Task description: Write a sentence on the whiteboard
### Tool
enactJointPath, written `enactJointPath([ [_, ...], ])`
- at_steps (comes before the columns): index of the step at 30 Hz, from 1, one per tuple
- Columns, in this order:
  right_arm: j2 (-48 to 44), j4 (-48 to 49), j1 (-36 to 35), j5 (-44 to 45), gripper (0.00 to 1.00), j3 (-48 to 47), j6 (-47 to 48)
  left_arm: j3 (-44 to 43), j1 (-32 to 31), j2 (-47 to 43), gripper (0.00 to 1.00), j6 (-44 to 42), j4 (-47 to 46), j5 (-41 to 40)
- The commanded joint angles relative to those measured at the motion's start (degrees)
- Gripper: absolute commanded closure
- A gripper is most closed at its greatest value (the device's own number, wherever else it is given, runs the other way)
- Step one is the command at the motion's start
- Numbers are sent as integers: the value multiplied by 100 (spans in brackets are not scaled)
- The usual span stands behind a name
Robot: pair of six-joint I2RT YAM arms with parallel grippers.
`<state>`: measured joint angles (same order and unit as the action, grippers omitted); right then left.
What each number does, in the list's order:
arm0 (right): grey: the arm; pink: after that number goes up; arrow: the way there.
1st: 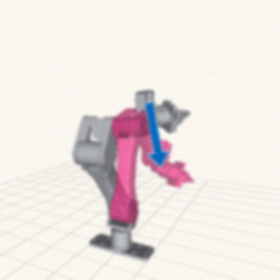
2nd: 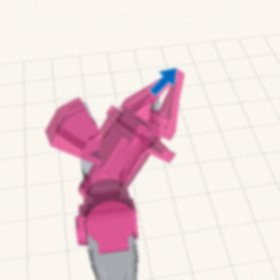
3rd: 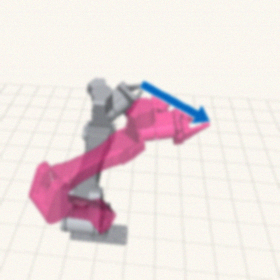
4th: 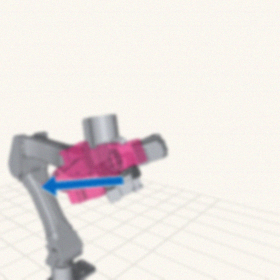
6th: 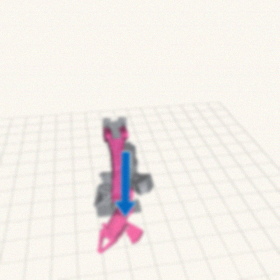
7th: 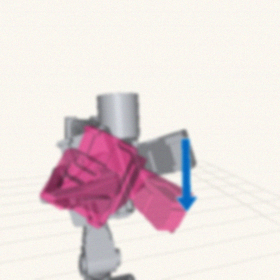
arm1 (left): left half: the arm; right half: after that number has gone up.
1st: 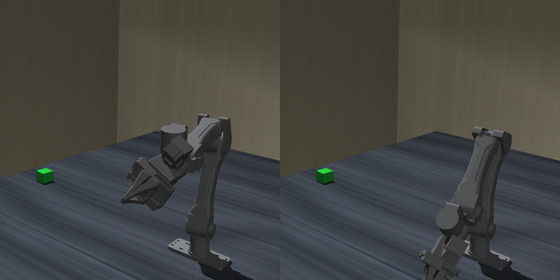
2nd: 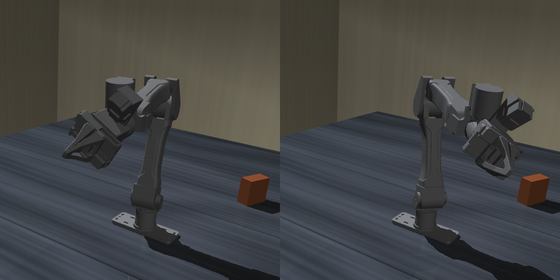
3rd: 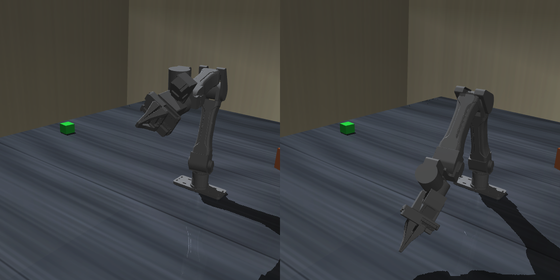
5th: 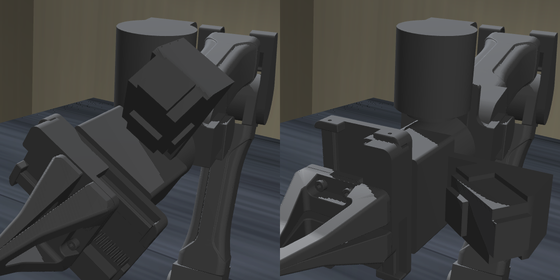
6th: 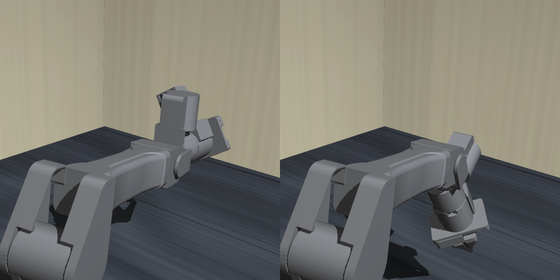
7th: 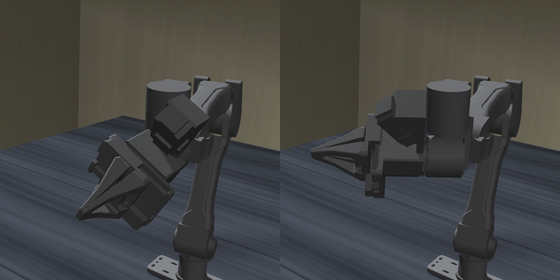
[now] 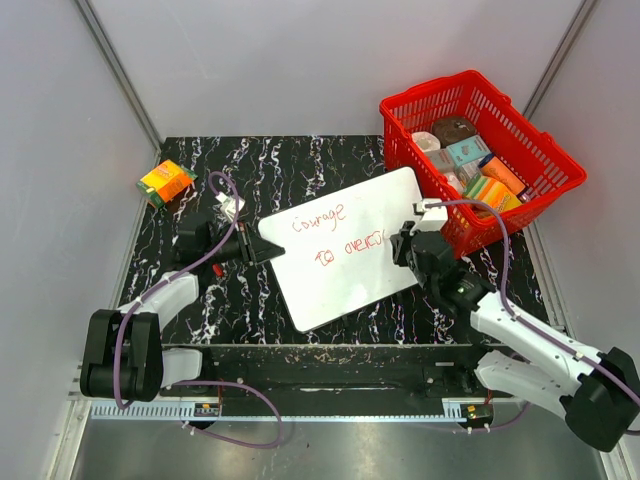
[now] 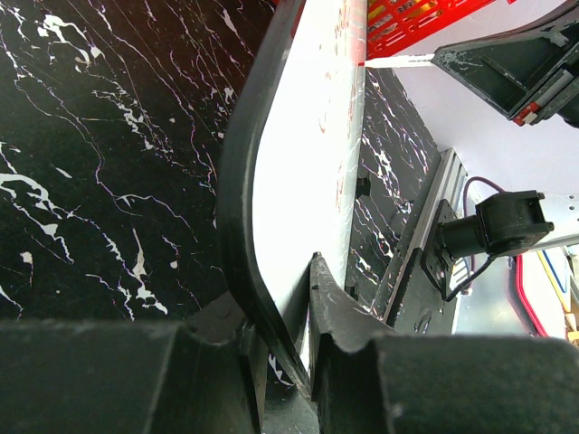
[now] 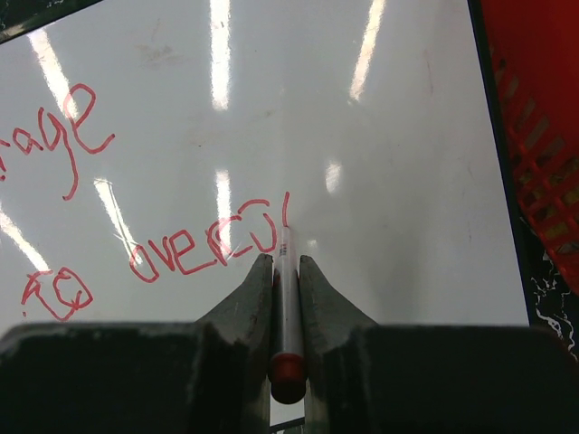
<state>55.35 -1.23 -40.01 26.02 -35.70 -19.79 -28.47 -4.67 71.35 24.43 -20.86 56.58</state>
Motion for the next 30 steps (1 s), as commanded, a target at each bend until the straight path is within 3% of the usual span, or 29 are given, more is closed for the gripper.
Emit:
enactJointPath([
  [1, -139, -351, 37, -150, 100, 134, -113, 122, -87, 81, 100, -1318, -146, -973],
  [30, 213, 36, 28, 342, 100, -455, 178, 140, -140, 28, 100, -1326, -120, -1008],
])
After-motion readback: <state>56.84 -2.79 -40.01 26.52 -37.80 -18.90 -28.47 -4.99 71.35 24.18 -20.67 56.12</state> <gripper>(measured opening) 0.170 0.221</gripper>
